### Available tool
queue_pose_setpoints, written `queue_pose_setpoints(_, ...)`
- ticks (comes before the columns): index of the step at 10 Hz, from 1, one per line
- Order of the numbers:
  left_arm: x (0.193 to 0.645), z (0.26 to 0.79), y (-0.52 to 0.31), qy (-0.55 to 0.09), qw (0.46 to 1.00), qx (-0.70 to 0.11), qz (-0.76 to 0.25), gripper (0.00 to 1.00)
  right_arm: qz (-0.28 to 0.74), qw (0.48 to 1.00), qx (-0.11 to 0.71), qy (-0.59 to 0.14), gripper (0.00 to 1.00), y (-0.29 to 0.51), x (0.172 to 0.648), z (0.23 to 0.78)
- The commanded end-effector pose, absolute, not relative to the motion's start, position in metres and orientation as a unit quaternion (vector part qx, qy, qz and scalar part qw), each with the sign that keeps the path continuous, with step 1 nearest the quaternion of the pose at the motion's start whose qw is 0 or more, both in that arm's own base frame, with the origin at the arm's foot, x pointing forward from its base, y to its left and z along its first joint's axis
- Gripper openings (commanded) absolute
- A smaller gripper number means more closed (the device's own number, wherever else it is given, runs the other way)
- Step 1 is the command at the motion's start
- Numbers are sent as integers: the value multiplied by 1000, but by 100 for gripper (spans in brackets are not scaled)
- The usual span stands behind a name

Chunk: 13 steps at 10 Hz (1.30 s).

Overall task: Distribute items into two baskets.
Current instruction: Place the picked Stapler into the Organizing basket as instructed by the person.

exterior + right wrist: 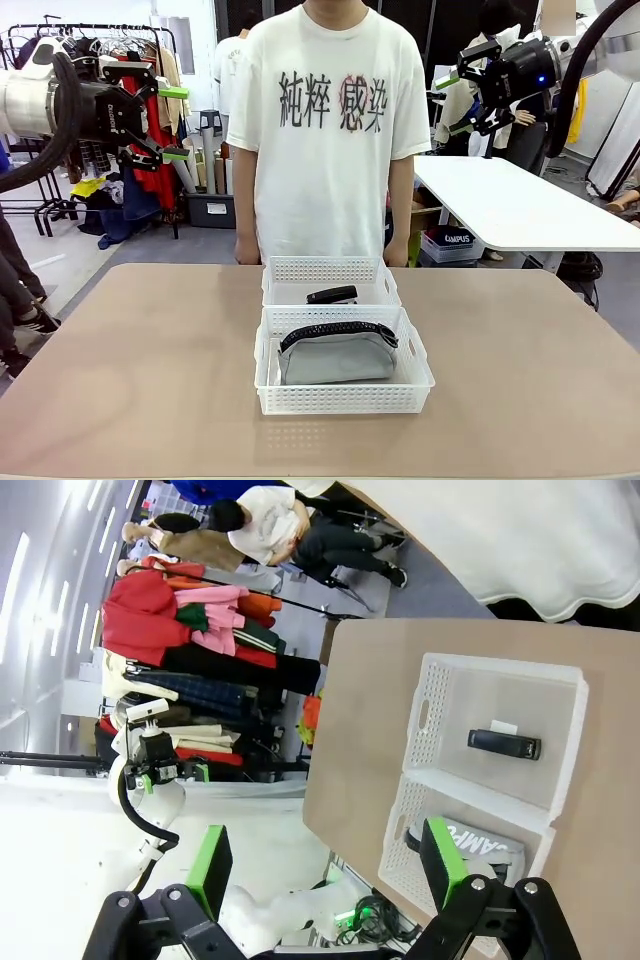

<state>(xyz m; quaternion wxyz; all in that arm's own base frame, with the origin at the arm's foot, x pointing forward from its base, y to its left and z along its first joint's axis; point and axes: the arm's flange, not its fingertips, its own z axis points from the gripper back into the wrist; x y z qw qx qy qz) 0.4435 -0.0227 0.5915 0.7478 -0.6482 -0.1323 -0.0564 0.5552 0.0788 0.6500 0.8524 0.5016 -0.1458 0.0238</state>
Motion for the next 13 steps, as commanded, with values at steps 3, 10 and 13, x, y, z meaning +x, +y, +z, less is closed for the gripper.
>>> queue_pose_setpoints(3, 442, 593, -22, -132, 743, -654, -58, 100, 28, 853, 501, -145, 100, 79, 554, 653)
queue_pose_setpoints(10, 442, 593, -22, -132, 743, -654, -58, 100, -68, 824, 562, -20, 100, 35, 560, 645)
queue_pose_setpoints(13, 442, 593, -22, -132, 743, -654, -58, 100, -93, 805, 585, 18, 100, 11, 554, 638)
